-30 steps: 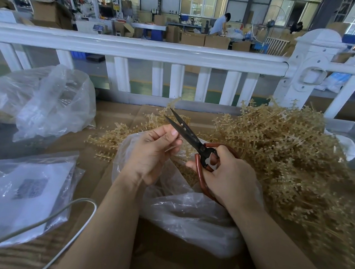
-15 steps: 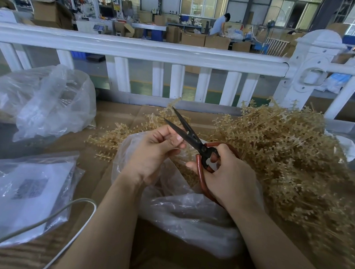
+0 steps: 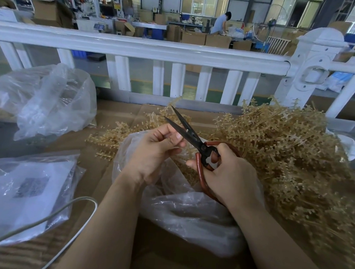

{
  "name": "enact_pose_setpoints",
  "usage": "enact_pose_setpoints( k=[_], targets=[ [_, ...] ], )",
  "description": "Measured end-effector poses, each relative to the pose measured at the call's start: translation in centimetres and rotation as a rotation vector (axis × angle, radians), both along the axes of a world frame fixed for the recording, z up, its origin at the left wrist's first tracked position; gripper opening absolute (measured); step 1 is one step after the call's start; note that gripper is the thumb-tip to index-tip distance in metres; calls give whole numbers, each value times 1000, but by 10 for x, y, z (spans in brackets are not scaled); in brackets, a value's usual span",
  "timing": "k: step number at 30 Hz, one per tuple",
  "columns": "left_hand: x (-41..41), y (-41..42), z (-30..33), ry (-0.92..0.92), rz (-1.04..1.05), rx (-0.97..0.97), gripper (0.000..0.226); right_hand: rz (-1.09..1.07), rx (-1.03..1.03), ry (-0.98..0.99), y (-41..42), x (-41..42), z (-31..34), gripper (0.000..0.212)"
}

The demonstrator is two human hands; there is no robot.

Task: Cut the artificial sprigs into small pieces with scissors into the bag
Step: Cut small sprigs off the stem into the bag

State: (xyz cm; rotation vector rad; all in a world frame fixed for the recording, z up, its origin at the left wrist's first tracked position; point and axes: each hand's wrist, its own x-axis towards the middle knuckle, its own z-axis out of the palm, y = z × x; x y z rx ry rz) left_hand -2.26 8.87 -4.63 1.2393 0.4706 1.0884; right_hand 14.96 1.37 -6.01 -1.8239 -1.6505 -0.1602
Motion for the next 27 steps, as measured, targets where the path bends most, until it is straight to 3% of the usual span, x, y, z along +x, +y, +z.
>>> enact_pose_setpoints(
  k=[14,17,21,24,27],
  targets=[
    [1,0,2,-59,-51,-107,15,24,-15,39,-1,-3,4,75],
    [0,3,4,-168,-113,-194,7,67,20,188,1,-4,0,69],
    [-5,6,6,-368,-206,-336,18,110,55,439,7,0,-5,36],
    [-8,7,5,-472,-227,-403,15,144,56,610,7,1,-4,46],
    [-10,8,2,-510,-212,-451,11,122,56,651,8,0,-4,57]
  ],
)
